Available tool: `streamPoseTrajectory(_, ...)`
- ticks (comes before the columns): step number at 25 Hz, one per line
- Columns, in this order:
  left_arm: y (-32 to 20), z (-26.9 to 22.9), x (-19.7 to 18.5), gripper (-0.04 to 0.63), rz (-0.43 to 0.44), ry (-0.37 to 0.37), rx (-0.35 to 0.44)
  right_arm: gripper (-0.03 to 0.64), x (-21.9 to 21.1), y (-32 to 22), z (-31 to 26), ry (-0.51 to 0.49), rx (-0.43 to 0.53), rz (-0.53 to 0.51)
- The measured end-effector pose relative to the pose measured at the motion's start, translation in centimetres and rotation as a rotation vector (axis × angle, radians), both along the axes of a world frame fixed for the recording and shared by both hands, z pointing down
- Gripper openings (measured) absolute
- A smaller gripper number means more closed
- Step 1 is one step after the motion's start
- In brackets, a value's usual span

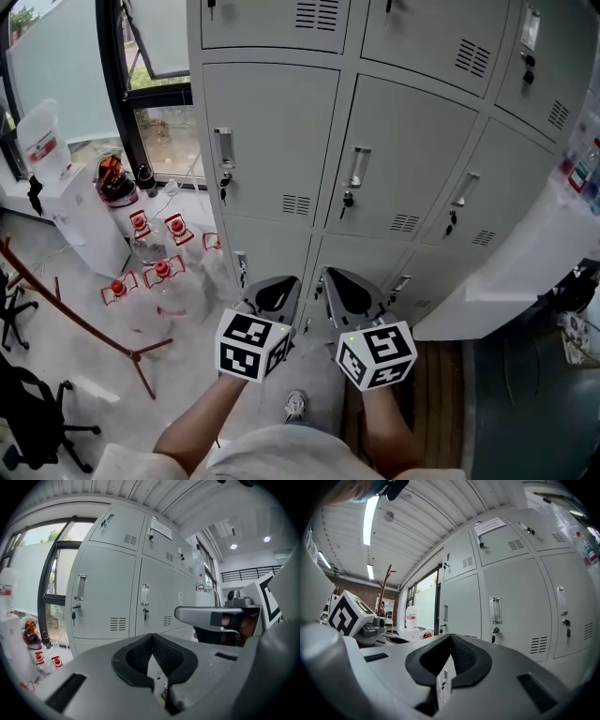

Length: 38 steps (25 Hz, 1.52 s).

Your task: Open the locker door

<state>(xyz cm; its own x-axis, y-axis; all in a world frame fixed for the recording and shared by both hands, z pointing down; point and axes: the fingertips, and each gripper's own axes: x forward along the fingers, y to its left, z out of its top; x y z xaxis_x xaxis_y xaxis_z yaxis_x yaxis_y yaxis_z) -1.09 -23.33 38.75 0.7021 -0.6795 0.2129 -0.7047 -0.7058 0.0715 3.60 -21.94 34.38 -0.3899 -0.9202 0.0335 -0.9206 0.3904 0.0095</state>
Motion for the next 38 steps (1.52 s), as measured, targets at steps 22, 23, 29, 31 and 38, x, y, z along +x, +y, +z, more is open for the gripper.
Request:
streamPoseTrajectory(22,-12.8,-0.6,7.8,0.006,-0.023,-0.019,0.006,0.003,7.2,-13.0,-1.0,-0.006,0.026,-0.045)
streamPoseTrajectory(23,-13.2,-0.5,7.9,0.006,-0.024,-0.017,0.003,0.003,7.3,-13.3,-1.0,-0.004,0.027,-0.044)
streamPoseTrajectory(29,-15.2,-0.7,8.7,0.006,0.009,-0.003,0.0,0.003,8.2,-15.4,-1.7,0.004,0.042,-0.001)
streamPoseTrajectory(31,-15.9,-0.6,8.9,0.006,0.027,-0.001,-0.004,0.003,8.4,-16.1,-2.0,0.008,0.051,0.017)
streamPoseTrajectory(38,-17.9,-1.0,8.8,0.006,0.101,0.001,0.004,0.014,8.4,-18.2,-3.0,0.017,0.072,0.097)
